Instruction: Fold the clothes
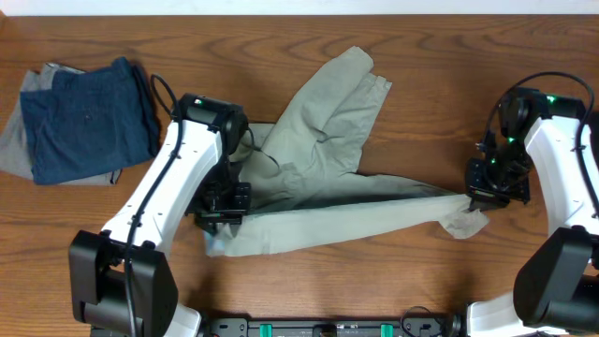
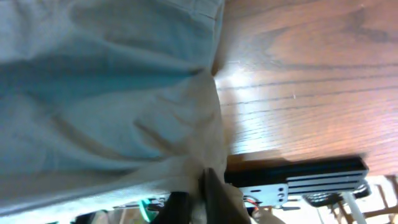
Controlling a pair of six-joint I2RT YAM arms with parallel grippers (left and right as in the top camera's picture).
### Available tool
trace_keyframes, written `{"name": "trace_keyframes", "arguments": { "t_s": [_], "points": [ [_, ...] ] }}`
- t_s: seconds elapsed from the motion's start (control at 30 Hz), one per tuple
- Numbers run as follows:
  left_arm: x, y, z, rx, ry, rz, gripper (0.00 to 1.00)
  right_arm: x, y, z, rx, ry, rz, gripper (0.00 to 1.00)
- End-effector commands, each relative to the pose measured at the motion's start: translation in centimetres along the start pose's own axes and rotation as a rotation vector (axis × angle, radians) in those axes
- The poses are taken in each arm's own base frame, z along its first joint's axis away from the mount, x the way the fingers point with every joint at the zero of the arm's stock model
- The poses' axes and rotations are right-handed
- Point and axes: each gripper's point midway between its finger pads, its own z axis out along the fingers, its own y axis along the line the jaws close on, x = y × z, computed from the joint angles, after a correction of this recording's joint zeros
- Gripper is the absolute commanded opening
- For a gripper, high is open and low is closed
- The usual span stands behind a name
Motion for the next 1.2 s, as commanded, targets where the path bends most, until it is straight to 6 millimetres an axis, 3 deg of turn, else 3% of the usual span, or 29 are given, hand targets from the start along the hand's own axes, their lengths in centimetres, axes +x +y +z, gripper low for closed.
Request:
{"name": "trace_keyframes", "arguments": {
  "t_s": [0.0,0.17,0.3,0.33,0.5,0.6,0.77,0.9,1.17],
  "points": [
    [0.8,2.0,-0.4,-0.085,0.002,-0.032,0.47,0.0,-1.3,-0.1,0.045,-0.002,0.015,0.19],
    [-0.9,2.9,-2.7,-0.147,-0.118,-0.066,0.49,-2.0,-0.9,-1.0,0.023,-0.090,0.014,0.29],
    [-4.0,3.0,-5.6,-0.134,-0.298,-0.110,0.49,-6.5,2.0,-4.0,-0.137,-0.291,-0.012,0.59],
    [-5.1,2.9,-6.2,-0.114,-0.351,-0.130,0.50,-7.8,3.2,-5.0,-0.199,-0.354,-0.030,0.61],
    [-9.7,2.8,-7.9,-0.030,-0.538,-0.244,0.58,-12.5,8.1,-9.0,-0.412,-0.605,-0.217,0.52],
    [-11.7,2.9,-8.1,0.001,-0.601,-0.283,0.59,-13.8,10.1,-9.3,-0.420,-0.655,-0.274,0.52],
    [-13.8,3.7,-6.0,0.002,-0.559,-0.345,0.60,-15.6,14.5,-6.6,-0.394,-0.643,-0.374,0.72],
    [-15.3,3.9,-3.8,-0.018,-0.496,-0.352,0.64,-17.6,17.1,-3.6,-0.372,-0.634,-0.419,0.78],
    [-17.2,3.9,-0.7,-0.039,-0.412,-0.365,0.65,-22.4,19.2,2.7,-0.369,-0.616,-0.249,0.77]
  ]
}}
